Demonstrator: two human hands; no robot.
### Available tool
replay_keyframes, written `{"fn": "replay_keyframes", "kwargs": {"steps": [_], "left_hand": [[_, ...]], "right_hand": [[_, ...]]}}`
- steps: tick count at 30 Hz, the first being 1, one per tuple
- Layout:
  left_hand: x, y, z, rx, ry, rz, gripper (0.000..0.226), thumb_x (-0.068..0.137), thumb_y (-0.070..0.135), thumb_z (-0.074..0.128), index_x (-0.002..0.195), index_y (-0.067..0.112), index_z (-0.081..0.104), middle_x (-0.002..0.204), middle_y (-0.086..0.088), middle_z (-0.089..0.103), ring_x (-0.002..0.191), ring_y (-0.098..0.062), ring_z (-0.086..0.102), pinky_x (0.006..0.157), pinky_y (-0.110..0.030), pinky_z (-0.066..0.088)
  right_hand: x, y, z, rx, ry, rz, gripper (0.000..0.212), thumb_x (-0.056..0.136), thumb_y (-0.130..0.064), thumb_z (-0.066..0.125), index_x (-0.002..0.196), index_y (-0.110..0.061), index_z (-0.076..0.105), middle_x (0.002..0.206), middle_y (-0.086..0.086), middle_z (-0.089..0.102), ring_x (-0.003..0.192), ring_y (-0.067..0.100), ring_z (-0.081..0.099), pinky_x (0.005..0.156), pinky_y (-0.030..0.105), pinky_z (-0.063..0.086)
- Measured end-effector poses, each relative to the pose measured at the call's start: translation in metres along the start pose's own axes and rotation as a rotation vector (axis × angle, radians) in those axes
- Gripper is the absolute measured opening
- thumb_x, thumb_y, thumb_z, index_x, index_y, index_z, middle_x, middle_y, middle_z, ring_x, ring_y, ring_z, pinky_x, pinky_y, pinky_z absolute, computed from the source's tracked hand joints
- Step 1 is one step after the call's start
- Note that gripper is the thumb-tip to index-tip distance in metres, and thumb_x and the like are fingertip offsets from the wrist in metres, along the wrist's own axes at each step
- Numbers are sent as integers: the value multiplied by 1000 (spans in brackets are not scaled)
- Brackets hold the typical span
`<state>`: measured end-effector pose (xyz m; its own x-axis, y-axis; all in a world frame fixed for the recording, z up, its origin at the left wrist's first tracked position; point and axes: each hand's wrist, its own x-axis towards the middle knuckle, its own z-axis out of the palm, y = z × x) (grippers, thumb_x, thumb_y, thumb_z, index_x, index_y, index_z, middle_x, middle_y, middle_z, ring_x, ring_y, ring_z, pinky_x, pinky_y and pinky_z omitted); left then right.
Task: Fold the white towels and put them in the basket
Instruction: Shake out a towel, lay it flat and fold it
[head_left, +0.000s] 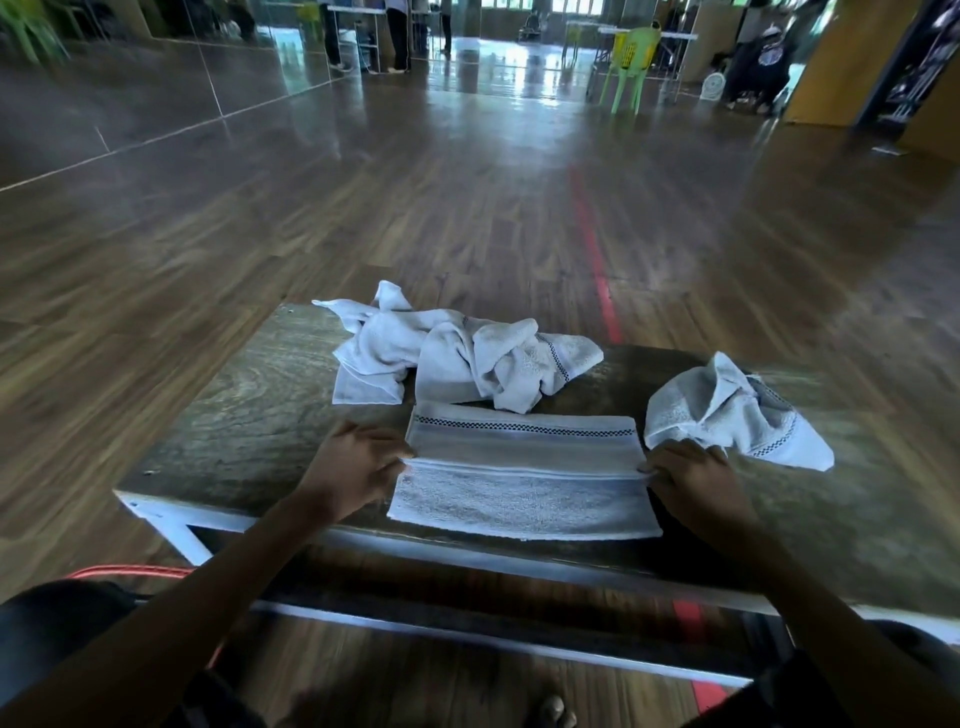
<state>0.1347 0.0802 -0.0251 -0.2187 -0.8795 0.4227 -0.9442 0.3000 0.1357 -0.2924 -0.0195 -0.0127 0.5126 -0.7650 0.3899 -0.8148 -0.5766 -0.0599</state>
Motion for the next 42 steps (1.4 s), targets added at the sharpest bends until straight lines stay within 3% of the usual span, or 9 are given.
{"fn": "replay_keyframes", "kwargs": {"steps": [4,9,16,21,25,28,32,38,42], "left_hand": [[-24,3,-10,-145,86,32,41,87,56,46,95,29,75,97,15,72,90,1,62,81,-27,39],[-51,14,5,-153,24,68,27,87,38,53,101,28,74,98,16,72,91,1,64,83,-27,46],[-58,23,0,-156,95,56,50,98,51,33,101,24,75,99,12,73,88,0,66,81,-21,41],[-63,17,5,-98,66,84,32,88,45,54,105,27,74,103,12,72,92,-2,67,80,-28,46],[-65,14,6,-40,40,167,46,78,57,57,105,23,73,105,9,72,93,-5,66,86,-24,41],[-65,15,7,-64,74,185,35,82,45,57,97,20,75,98,7,73,87,-8,68,82,-25,42],[-67,15,9,-87,71,189,29,83,37,57,94,18,76,96,6,73,85,-10,68,81,-24,43],[-70,20,3,-226,56,78,44,91,53,47,98,20,76,101,8,73,93,-4,66,85,-21,45],[-69,22,0,-333,21,18,46,91,57,45,99,23,75,105,10,72,99,0,64,87,-22,48]], "right_hand": [[-22,-9,-8,48,46,12,19,76,-25,54,81,-21,72,84,-7,68,80,22,63,67,36,40],[-51,-6,7,110,-36,-36,15,81,-26,58,88,-24,71,91,-9,69,82,19,66,67,36,49],[-52,-10,-1,86,-31,-70,28,84,-34,47,91,-24,72,93,-9,70,84,17,66,68,35,47],[-59,-15,4,125,-42,-30,15,76,-16,75,90,-22,73,94,-7,69,82,17,67,69,38,54],[-67,-15,-2,83,-48,-115,27,72,-41,65,91,-23,70,95,-10,68,82,13,66,70,35,49],[-71,-16,-6,91,-59,-171,35,68,-49,61,89,-22,69,95,-9,67,82,11,65,71,31,45],[-76,-15,-3,122,-79,-167,37,60,-34,82,91,-21,68,96,-7,67,83,13,65,70,28,42],[-78,-12,1,327,-97,-70,27,84,-35,58,102,-19,70,101,-7,65,91,7,61,76,29,52],[-78,-9,2,300,-137,-53,25,79,-13,74,103,-19,71,102,-5,65,92,9,62,75,31,55]]}}
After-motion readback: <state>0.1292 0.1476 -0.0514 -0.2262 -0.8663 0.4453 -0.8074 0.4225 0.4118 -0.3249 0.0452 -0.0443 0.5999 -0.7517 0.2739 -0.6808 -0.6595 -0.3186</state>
